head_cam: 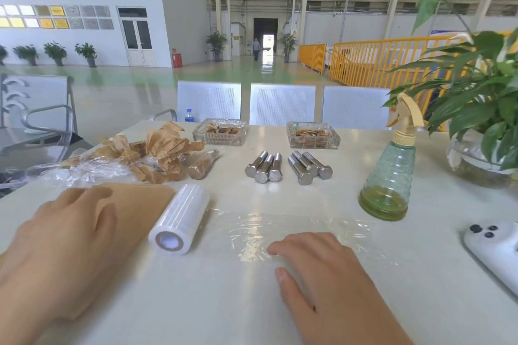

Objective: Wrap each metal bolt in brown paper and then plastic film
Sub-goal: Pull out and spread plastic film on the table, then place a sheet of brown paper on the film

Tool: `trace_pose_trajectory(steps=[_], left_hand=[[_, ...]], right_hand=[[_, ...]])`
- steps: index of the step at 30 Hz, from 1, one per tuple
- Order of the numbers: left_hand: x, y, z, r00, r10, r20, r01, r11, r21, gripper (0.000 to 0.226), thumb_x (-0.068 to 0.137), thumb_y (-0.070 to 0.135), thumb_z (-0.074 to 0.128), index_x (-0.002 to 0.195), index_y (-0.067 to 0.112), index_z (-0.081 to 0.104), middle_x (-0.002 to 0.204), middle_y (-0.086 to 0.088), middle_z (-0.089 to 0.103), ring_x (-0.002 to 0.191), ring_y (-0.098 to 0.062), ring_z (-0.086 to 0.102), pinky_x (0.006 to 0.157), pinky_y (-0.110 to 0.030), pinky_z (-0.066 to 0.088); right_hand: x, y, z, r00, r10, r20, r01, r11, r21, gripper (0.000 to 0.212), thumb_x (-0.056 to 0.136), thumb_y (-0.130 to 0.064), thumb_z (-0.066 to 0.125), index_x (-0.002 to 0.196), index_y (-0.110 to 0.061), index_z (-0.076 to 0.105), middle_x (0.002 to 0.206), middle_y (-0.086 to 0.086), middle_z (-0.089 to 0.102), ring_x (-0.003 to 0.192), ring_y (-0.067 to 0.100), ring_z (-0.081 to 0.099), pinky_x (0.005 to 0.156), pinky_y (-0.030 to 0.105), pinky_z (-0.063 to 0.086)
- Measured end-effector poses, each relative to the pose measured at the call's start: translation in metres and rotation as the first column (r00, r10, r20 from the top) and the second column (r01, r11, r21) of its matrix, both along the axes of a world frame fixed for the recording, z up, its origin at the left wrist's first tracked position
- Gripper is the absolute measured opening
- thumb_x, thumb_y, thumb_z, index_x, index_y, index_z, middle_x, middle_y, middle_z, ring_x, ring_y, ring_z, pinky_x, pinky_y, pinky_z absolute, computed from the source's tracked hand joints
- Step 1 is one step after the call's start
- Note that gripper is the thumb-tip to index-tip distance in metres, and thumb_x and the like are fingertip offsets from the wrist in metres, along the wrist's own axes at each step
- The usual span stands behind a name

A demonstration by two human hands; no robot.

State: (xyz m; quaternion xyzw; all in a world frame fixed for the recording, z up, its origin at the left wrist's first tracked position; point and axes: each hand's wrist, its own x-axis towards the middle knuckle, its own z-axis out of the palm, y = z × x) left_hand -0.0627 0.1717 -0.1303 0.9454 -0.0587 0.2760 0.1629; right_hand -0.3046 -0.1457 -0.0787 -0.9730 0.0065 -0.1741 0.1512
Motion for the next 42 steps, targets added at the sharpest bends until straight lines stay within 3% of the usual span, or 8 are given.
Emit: trace_pose_trajectory(steps=[6,17,21,25,27,29,34,42], left_hand=[[0.076,0.072,-0.083,0.96,0.054,-0.273,-0.049,0.998,0.026,0.04,0.079,0.086,0.039,0.113,0.066,0.047,0.116,0.027,0.057,0.104,-0.021,0.059,0.079,-0.046,0.054],[0.075,0.069,-0.057,0.99,-0.116,-0.081,0.114,0.993,-0.032,0.021,0.087,0.075,0.048,0.098,0.062,0.06,0.074,0.031,0.064,0.067,0.0,0.063,0.057,-0.032,0.053],[0.045,0.028,0.01,0.977,-0.215,0.014,0.213,0.956,-0.2,0.042,0.086,0.069,0.062,0.118,0.044,0.066,0.096,0.02,0.071,0.093,-0.008,0.07,0.082,-0.046,0.058],[-0.015,-0.043,0.094,0.897,-0.406,0.174,0.439,0.864,-0.245,0.029,0.089,0.064,0.06,0.112,0.048,0.069,0.105,0.026,0.07,0.101,0.001,0.066,0.093,-0.035,0.054],[-0.05,-0.092,0.126,0.8,-0.562,0.209,0.592,0.797,-0.124,0.021,0.088,0.058,0.058,0.102,0.049,0.071,0.105,0.033,0.068,0.099,0.014,0.06,0.088,-0.008,0.042],[-0.069,-0.134,0.137,0.682,-0.724,0.103,0.727,0.687,0.018,0.018,0.09,0.047,0.061,0.101,0.043,0.075,0.103,0.025,0.071,0.097,0.007,0.063,0.089,-0.01,0.043],[-0.083,-0.206,0.102,0.56,-0.789,-0.255,0.828,0.517,0.216,0.021,0.099,0.038,0.058,0.114,0.038,0.072,0.119,0.016,0.066,0.115,-0.014,0.061,0.092,-0.04,0.052],[-0.091,-0.225,0.06,0.555,-0.753,-0.354,0.825,0.553,0.117,0.034,0.096,0.043,0.053,0.129,0.036,0.06,0.131,0.014,0.063,0.127,-0.014,0.053,0.102,-0.035,0.047]], right_hand=[[-0.002,0.018,-0.018,0.991,0.085,0.108,-0.085,0.996,-0.005,0.022,0.057,-0.039,0.071,0.079,-0.043,0.075,0.085,-0.024,0.068,0.077,0.004,0.07,0.064,0.014,0.052],[-0.005,0.014,-0.025,0.983,0.067,0.168,-0.071,0.997,0.018,0.02,0.058,-0.032,0.072,0.077,-0.041,0.072,0.086,-0.027,0.066,0.081,0.001,0.067,0.071,0.016,0.044],[-0.005,0.012,-0.017,0.999,0.012,0.035,-0.02,0.97,0.242,0.025,0.079,-0.037,0.055,0.098,-0.044,0.07,0.101,-0.027,0.067,0.105,-0.01,0.051,0.089,0.01,0.039],[-0.004,-0.001,0.01,0.993,-0.082,0.087,-0.021,0.593,0.805,0.022,0.087,-0.027,0.06,0.097,-0.042,0.072,0.09,-0.01,0.078,0.079,0.006,0.071,0.072,0.014,0.05],[0.001,-0.014,0.029,0.983,-0.177,0.055,0.012,0.358,0.934,0.012,0.096,-0.03,0.06,0.102,-0.033,0.07,0.084,0.006,0.079,0.067,0.02,0.073,0.058,0.027,0.056],[0.006,-0.033,0.044,0.965,-0.262,-0.013,0.088,0.278,0.957,0.018,0.099,-0.043,0.048,0.105,-0.035,0.063,0.082,0.008,0.079,0.065,0.026,0.075,0.052,0.034,0.059],[0.006,-0.068,0.052,0.946,-0.299,-0.129,0.234,0.349,0.908,0.034,0.088,-0.064,0.056,0.113,-0.041,0.056,0.074,0.002,0.077,0.06,0.021,0.074,0.049,0.031,0.057],[0.015,-0.097,0.029,0.887,-0.432,-0.162,0.444,0.706,0.552,0.062,0.081,-0.002,0.055,0.125,-0.045,0.056,0.086,0.008,0.07,0.073,0.026,0.069,0.068,0.036,0.06]])
